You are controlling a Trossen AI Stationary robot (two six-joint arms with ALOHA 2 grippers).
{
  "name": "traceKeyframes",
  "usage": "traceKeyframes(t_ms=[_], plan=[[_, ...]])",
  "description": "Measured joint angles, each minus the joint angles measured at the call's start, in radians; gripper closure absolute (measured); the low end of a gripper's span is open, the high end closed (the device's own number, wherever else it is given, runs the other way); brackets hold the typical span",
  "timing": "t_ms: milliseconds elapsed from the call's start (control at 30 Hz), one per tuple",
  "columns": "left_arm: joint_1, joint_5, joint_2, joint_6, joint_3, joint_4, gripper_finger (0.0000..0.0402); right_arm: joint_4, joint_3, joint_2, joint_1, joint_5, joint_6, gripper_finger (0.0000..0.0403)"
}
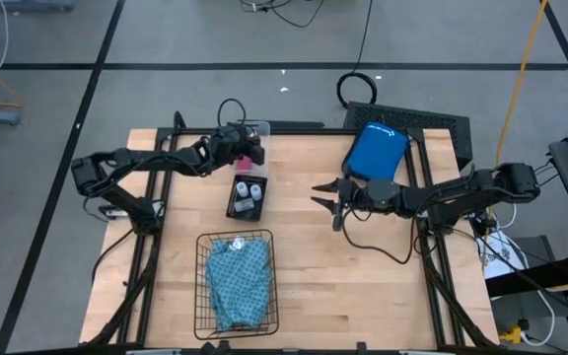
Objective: Pick & place medical supplies in basket/bin
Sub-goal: Put the brown bandage into the transparent bin
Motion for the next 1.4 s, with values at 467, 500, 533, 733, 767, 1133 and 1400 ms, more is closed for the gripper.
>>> traceKeyframes(t_ms=[467,500,533,733,767,1133,1400], plan=[[0.0,-0.028,0.0,-0.016,0.0,-0.025,0.0186,0.0,0.0,0.0,0.0,-0.001,0.011,0.0287],[0.0,-0.029,0.0,-0.016,0.0,-0.027,0.0172,0.0,0.0,0.0,0.0,-0.003,0.017,0.0287],[0.0,-0.025,0.0,-0.016,0.0,-0.029,0.016,0.0,0.0,0.0,0.0,-0.004,0.021,0.0287],[-0.004,0.026,0.0,-0.015,0.0,-0.031,0.0114,0.0,0.001,0.0,0.0,-0.004,0.023,0.0287],[-0.004,0.032,-0.002,-0.006,0.0,-0.031,0.011,0.0,0.001,0.0,0.0,-0.004,0.023,0.0287],[-0.003,0.168,-0.203,-0.015,0.0,-0.043,0.0102,-0.015,0.001,0.0,0.0,-0.004,0.023,0.0286],[-0.076,0.166,-0.128,-0.133,0.002,-0.009,0.0101,0.0,0.001,0.0,0.0,-0.004,0.023,0.0287]])
